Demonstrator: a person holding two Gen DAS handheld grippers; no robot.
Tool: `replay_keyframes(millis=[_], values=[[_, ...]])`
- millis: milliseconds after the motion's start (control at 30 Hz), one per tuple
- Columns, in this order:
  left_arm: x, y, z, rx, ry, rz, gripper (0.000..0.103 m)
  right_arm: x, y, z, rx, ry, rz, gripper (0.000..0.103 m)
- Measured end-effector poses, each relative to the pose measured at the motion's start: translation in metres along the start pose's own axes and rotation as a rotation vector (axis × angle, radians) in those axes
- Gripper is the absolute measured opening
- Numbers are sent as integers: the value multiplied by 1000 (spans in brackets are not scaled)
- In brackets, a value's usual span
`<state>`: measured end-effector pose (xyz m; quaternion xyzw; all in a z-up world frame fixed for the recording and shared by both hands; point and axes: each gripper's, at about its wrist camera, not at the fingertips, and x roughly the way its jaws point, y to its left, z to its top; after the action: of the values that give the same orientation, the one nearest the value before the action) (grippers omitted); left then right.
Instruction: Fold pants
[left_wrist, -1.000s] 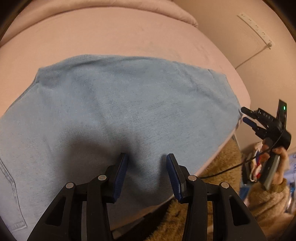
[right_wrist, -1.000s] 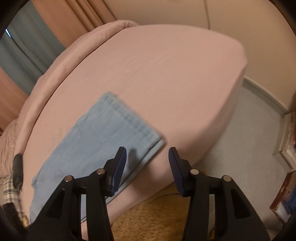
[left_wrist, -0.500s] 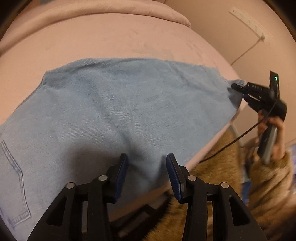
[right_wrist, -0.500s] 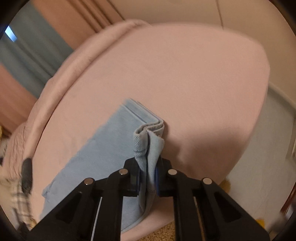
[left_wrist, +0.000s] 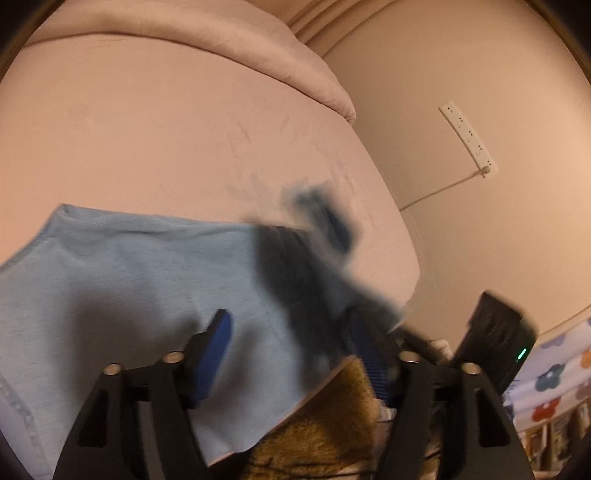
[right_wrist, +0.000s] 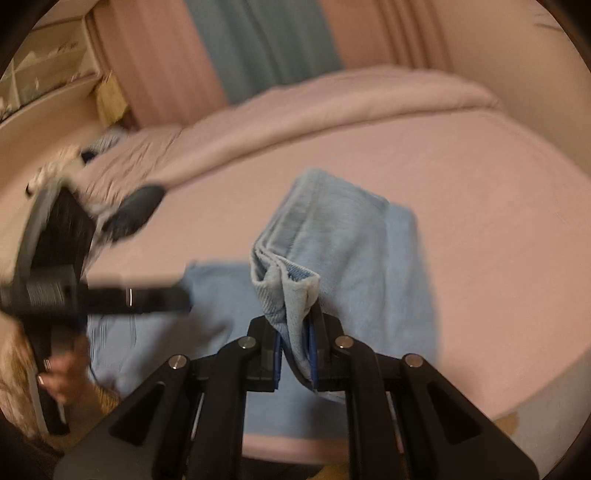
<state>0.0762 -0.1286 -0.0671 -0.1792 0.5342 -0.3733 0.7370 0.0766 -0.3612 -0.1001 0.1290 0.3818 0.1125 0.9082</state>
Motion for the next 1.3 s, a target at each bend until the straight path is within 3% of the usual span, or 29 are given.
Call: replay_keyframes(millis=[100, 233, 300, 367, 400, 467, 500, 533, 633, 800, 867, 900, 933, 1067, 1133, 1300], values=[[7, 0, 4, 16, 5, -14, 79, 14, 12, -18, -24, 67, 21, 12], [18, 6, 15, -37, 25, -28, 79, 20, 26, -31, -79, 104, 49, 12], [26, 10, 18, -84, 37, 1, 79, 20, 29, -32, -92, 106, 54, 12], [29, 14, 18, -108, 51, 25, 61, 22, 33, -30, -82, 105, 71, 12], [30, 16, 17, -114, 59, 36, 43, 22, 34, -30, -84, 108, 82, 12], [30, 16, 17, -108, 46, 49, 30, 15, 31, -31, -99, 108, 88, 12], [28, 15, 17, -86, 27, 52, 16, 14, 34, -31, -113, 104, 85, 12], [25, 14, 16, -65, 9, 61, 12, 16, 37, -32, -123, 101, 78, 13], [7, 9, 15, -23, -28, 94, 8, 17, 45, -29, -124, 98, 86, 13], [-35, 7, 4, 84, -105, 217, 8, 16, 70, -25, -150, 71, 184, 17], [-39, 19, 3, 78, -108, 259, 8, 19, 80, -25, -166, 74, 197, 43], [-38, 28, 3, 56, -100, 289, 8, 21, 83, -25, -177, 77, 188, 57], [-38, 37, 0, 31, -87, 305, 8, 21, 83, -26, -182, 79, 177, 60], [-28, 48, -9, 31, -50, 337, 8, 15, 71, -24, -159, 82, 146, 62], [-21, 52, -12, 49, -36, 382, 8, 9, 57, -20, -125, 78, 76, 66], [-23, 58, -10, 28, -38, 365, 8, 8, 18, -19, 3, 112, -73, 66]])
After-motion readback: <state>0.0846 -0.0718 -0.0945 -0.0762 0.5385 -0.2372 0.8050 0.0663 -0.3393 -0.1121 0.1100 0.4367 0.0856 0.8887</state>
